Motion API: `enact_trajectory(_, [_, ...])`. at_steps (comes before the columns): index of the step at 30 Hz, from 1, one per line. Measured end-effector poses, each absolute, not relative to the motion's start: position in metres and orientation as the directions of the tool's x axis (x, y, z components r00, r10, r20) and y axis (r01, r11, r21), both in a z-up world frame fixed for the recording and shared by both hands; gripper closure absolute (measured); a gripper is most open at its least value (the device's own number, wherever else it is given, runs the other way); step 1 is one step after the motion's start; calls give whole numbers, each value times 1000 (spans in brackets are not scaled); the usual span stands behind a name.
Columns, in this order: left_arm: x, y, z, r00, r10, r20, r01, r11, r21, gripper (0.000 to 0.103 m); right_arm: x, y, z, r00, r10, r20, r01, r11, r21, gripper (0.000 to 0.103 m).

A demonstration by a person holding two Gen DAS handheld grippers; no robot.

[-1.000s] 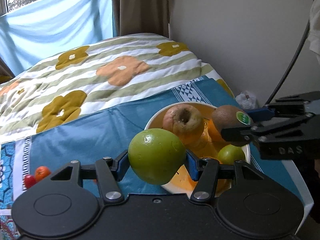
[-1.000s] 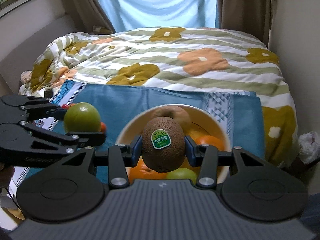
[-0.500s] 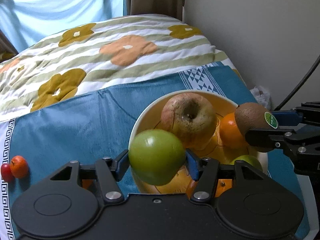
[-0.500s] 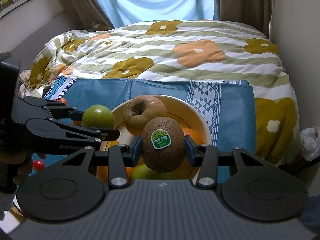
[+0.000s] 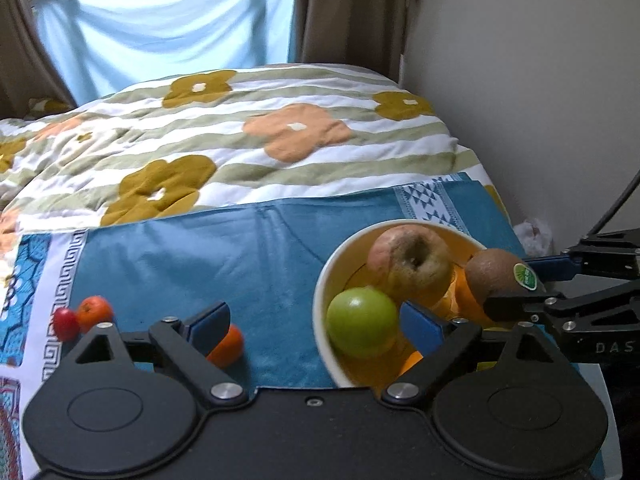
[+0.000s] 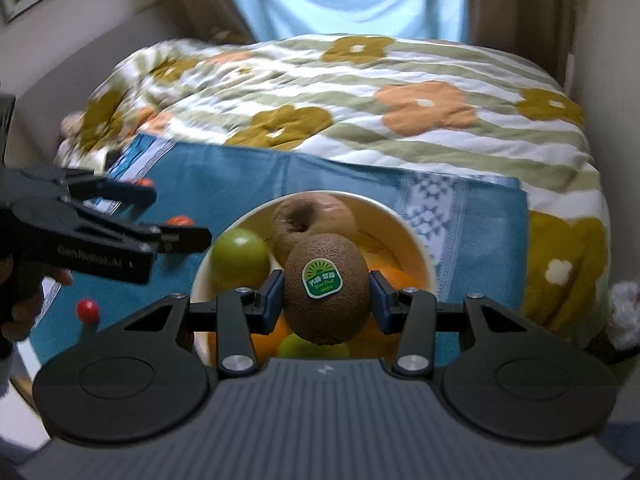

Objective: Organize fruits
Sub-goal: 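Lower the green apple and kiwi into the bowl, open both grippers, then move both grippers back over the red tomatoes on the cloth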

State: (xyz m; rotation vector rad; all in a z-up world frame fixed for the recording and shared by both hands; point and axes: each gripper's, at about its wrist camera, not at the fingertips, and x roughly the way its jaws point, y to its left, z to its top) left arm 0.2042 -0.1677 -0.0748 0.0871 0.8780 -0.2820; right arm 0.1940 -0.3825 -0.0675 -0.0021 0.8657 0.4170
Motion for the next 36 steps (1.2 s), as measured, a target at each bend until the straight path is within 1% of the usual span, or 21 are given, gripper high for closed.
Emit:
enact_trajectory(3, [199, -159, -75, 608, -192, -770, 254, 966, -40, 9, 199, -373, -71, 546, 371, -751, -401, 903, 154, 43])
enact_trajectory(7, [194, -148, -76, 612, -169, -772, 216, 976, -42, 9, 202, -364, -78, 527, 374, -764, -416, 897, 151, 43])
enact_trajectory(13, [187, -137, -78, 617, -170, -768, 190, 980, -64, 9, 202, -359, -81, 512, 382, -769, -449, 882, 139, 43])
enact_trajectory(16, [185, -136, -78, 624, -163, -764, 183, 981, -60, 9, 201, -357, -81, 522, 376, -766, -454, 882, 123, 39])
enact_trajectory(17, [183, -135, -78, 626, -159, -763, 179, 982, -58, 9, 199, -357, -79, 538, 367, -759, -446, 888, 113, 28])
enact_trajectory(18, [182, -135, -77, 629, -155, -762, 175, 983, -56, 9, 199, -357, -78, 550, 356, -755, -433, 895, 106, 21])
enact_trajectory(19, [180, -135, -77, 632, -153, -760, 171, 984, -55, 9, 197, -358, -76, 562, 350, -749, -421, 901, 105, 7])
enact_trajectory(20, [178, -134, -76, 634, -151, -758, 168, 984, -55, 9, 195, -361, -75, 575, 352, -739, -409, 905, 113, 2])
enact_trajectory(26, [159, -133, -67, 651, -138, -746, 160, 986, -43, 9, 184, -365, -69, 582, 354, -732, -384, 913, 136, 2])
enact_trajectory(30, [144, -129, -55, 670, -140, -729, 156, 987, -47, 9, 174, -361, -59, 599, 344, -723, -383, 916, 118, 2])
enact_trajectory(33, [132, -126, -46, 693, -121, -711, 153, 988, -20, 9, 165, -357, -53, 608, 336, -720, -374, 920, 114, 2])
enact_trajectory(36, [117, -118, -35, 717, -107, -689, 129, 991, -20, 9, 155, -351, -45, 619, 343, -707, -383, 917, 110, 2])
